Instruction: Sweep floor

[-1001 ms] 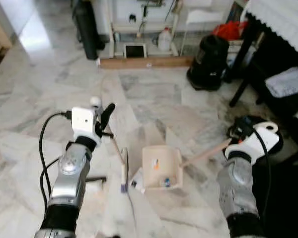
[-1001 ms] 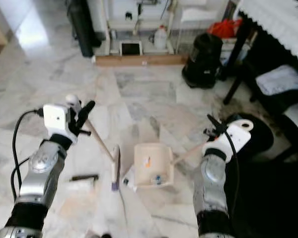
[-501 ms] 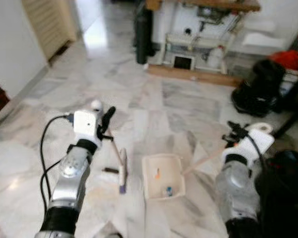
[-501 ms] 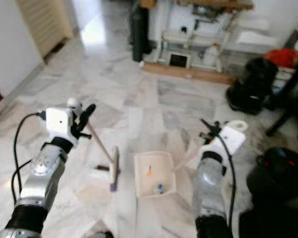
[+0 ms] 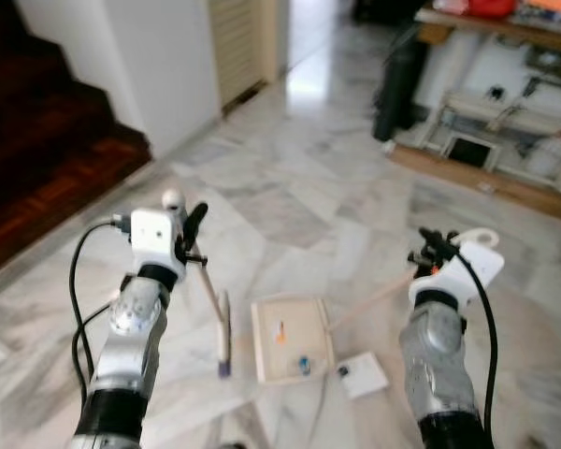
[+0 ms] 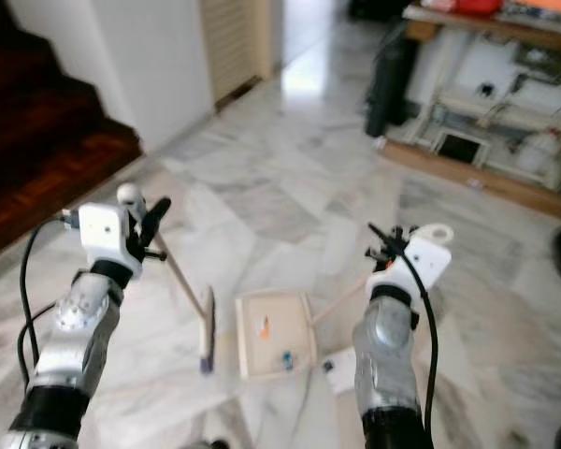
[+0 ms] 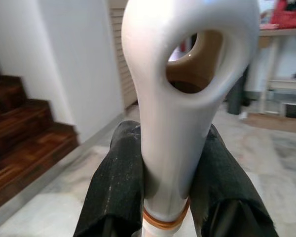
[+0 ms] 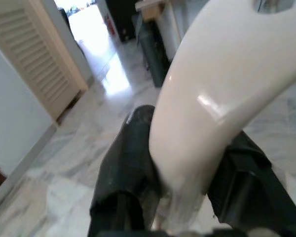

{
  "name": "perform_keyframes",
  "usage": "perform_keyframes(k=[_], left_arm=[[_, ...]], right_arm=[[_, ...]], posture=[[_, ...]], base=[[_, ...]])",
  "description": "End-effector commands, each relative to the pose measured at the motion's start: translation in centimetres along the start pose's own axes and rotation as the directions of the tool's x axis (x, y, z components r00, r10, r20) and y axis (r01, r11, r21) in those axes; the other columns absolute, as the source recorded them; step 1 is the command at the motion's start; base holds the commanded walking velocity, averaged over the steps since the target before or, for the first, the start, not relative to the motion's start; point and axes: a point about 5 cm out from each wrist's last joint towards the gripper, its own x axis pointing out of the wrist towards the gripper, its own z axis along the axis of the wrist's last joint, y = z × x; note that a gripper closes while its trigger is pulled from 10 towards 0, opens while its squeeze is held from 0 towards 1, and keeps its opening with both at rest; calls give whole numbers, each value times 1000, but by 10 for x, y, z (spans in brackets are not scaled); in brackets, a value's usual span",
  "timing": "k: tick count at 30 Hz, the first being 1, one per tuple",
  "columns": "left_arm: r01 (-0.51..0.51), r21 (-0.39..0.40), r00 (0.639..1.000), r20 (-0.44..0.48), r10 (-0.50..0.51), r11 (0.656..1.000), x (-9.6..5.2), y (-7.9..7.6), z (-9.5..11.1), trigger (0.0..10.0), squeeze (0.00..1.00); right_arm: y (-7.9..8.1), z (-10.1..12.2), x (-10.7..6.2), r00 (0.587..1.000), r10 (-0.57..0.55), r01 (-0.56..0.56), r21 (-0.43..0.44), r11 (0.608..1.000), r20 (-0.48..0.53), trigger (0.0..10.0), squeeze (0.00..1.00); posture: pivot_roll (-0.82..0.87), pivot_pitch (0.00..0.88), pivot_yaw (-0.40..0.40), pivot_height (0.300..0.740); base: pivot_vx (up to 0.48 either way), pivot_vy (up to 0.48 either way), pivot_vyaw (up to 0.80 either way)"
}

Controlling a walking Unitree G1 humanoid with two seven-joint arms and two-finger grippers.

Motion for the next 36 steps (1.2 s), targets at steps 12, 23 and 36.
perform_keyframes(k=[12, 23, 36], left_arm=[[-21, 27, 1000, 23, 21, 999, 2, 4, 7, 10000, 0], [-28, 20, 1000, 7, 28, 999, 1, 2, 4, 10000, 0], [-32, 5, 1000, -2, 32, 999, 1, -1, 3, 10000, 0]], right_arm=[[8, 13, 6, 999, 20, -21, 22, 1000, 42, 10000, 0], [7, 8, 6, 1000, 17, -17, 38, 999, 4, 10000, 0], [4, 4, 7, 999, 15, -13, 55, 998, -30, 10000, 0]], posture=[[-57, 64, -28, 740], [-59, 75, -32, 740], [-58, 80, -36, 740]], base=[[0, 0, 800], [0, 0, 488], [0, 0, 0]])
